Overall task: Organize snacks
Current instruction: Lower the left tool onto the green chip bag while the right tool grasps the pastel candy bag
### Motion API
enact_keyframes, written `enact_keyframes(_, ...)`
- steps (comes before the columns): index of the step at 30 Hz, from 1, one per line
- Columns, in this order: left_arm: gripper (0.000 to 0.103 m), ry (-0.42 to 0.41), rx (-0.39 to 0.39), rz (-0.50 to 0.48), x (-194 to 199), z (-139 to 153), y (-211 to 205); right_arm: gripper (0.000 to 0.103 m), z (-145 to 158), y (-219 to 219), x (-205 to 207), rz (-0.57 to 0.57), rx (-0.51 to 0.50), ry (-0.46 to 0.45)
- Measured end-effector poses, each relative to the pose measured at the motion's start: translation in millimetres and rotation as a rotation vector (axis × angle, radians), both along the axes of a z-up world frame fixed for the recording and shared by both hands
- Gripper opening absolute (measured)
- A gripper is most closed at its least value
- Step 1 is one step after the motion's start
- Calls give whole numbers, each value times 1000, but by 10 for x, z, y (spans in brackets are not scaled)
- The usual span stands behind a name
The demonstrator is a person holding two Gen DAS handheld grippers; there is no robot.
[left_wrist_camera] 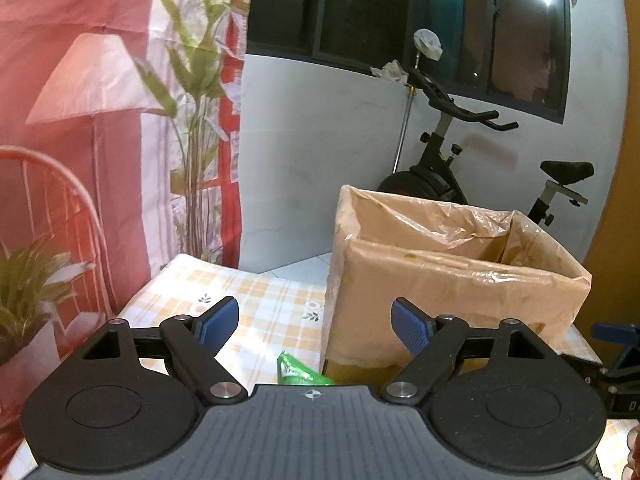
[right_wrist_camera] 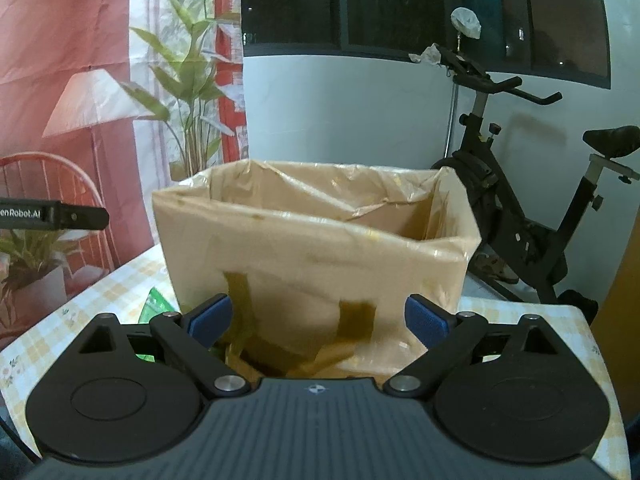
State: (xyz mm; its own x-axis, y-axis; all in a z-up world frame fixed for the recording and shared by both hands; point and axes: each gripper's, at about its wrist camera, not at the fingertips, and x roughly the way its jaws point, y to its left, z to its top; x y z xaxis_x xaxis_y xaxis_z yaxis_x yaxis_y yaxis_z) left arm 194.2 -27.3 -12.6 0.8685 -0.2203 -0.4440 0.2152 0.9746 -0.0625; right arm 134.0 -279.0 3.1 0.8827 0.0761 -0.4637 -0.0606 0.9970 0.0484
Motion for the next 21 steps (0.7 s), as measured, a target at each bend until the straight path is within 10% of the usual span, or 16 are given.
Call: enact_keyframes(21,85,157,-21,75,-161,-646,247,97,-716,185,-284,102,-243,212)
